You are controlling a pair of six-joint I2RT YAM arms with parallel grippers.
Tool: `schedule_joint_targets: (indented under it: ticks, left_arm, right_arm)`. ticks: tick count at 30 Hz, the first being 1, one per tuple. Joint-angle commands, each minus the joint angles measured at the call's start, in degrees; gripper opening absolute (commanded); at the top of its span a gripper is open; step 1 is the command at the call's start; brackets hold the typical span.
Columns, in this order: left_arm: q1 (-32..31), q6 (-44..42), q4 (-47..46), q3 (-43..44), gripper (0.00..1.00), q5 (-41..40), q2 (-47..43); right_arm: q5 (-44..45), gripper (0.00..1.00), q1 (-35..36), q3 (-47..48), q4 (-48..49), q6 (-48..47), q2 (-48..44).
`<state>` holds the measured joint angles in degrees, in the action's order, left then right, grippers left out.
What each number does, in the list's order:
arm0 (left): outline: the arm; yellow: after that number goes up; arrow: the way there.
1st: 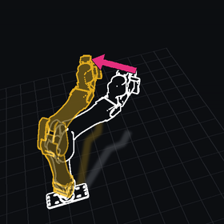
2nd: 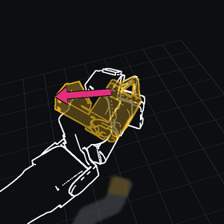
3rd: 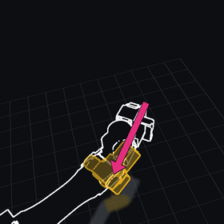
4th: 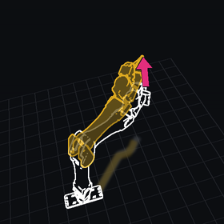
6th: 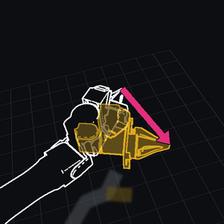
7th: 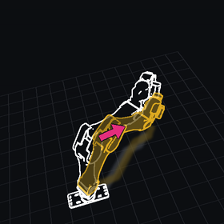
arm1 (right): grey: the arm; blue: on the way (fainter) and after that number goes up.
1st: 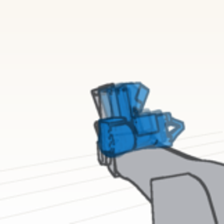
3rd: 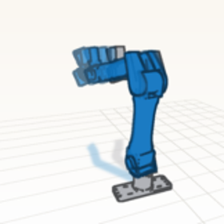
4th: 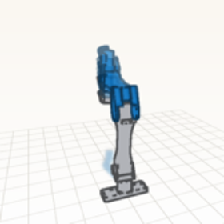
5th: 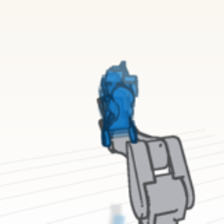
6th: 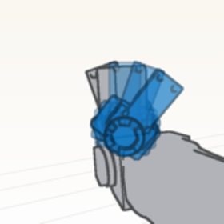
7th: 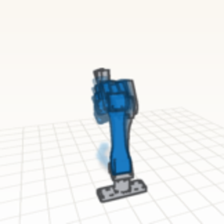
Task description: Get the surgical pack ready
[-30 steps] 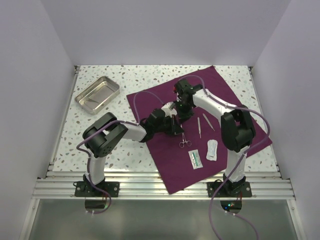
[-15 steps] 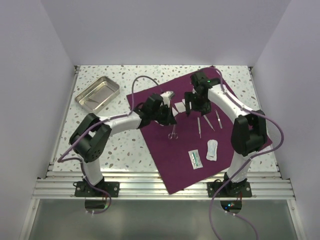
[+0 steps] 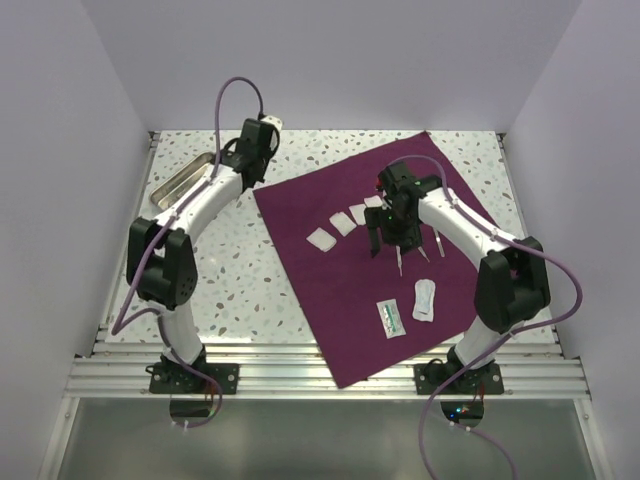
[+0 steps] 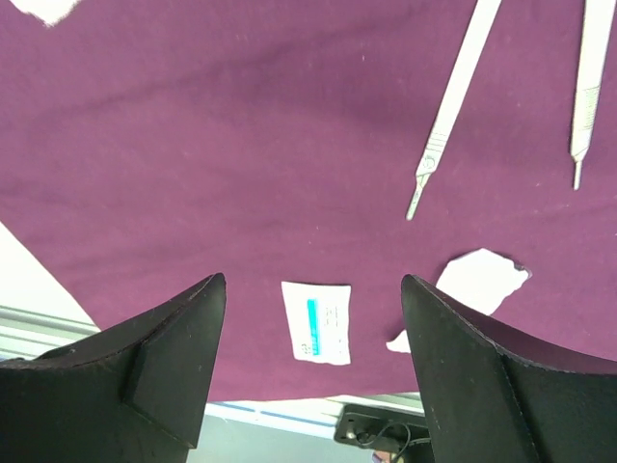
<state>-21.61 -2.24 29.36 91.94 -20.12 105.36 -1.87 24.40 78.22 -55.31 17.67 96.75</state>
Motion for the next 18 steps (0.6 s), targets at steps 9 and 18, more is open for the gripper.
schedule_joint_targets:
  ticks: [9, 18]
  left_arm:
    - [11.7, -19.0, -11.8, 4.6, 0.0, -27.0, 13.8]
    - [15.4, -22.2, -13.8, 13.8, 0.0, -24.8, 25.2]
  right_arm:
    - [-2.5, 0.77, -0.1, 0.8, -0.1, -1.4, -0.4]
    - [-1.3, 0.78, -0.2, 4.9, -2.9, -1.8, 3.0]
